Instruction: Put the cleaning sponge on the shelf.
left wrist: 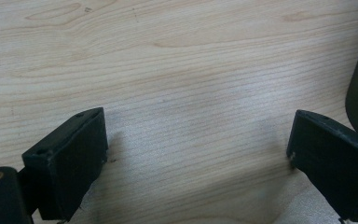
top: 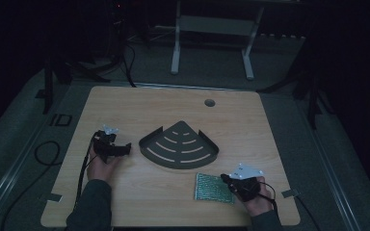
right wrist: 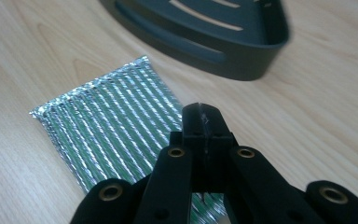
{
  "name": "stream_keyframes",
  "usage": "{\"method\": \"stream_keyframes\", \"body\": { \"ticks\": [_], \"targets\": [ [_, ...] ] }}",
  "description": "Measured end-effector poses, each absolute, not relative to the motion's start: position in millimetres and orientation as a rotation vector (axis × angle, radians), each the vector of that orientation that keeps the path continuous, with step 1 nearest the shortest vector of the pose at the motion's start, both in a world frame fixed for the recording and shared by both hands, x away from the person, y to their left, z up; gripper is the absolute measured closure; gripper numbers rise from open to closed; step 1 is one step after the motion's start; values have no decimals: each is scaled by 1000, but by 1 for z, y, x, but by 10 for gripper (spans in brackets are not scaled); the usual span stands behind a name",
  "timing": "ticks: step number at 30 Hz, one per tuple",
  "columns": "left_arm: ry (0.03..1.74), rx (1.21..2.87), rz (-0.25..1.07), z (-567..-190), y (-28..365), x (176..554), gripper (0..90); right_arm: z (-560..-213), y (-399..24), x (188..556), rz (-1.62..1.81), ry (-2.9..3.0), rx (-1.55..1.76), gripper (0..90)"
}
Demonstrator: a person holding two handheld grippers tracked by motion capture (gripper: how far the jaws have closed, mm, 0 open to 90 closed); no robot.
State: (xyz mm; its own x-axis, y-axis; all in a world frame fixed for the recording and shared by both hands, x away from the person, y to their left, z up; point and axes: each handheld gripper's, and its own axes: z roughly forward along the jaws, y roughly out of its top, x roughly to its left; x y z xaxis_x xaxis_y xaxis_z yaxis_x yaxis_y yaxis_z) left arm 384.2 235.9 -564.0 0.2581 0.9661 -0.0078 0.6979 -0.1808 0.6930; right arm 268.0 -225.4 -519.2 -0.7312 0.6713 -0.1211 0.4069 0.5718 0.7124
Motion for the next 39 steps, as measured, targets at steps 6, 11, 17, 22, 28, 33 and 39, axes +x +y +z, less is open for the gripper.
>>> {"method": "stream_keyframes", "body": {
  "ticks": [6,11,17,22,28,33,39],
  "targets": [
    [1504,1952,597,-564,236,384,56,-529,-212,274,945,2474,859,899],
    [1504,1952,597,-564,236,384,56,-533,-212,275,919,2487,872,900],
    [1504,1952,597,-564,236,384,56,-533,-223,278,896,2460,907,900],
    [1504,1952,597,-564,236,384,56,-533,-235,280,870,2432,938,900],
    [1504,1952,597,-564,236,384,56,-532,-254,284,841,2385,1026,900],
    [1504,1952,597,-564,236,384,56,-531,-269,286,837,2359,1086,900],
    [1504,1952,597,-564,236,384,56,-528,-272,289,842,2366,1114,895]
  ]
}}
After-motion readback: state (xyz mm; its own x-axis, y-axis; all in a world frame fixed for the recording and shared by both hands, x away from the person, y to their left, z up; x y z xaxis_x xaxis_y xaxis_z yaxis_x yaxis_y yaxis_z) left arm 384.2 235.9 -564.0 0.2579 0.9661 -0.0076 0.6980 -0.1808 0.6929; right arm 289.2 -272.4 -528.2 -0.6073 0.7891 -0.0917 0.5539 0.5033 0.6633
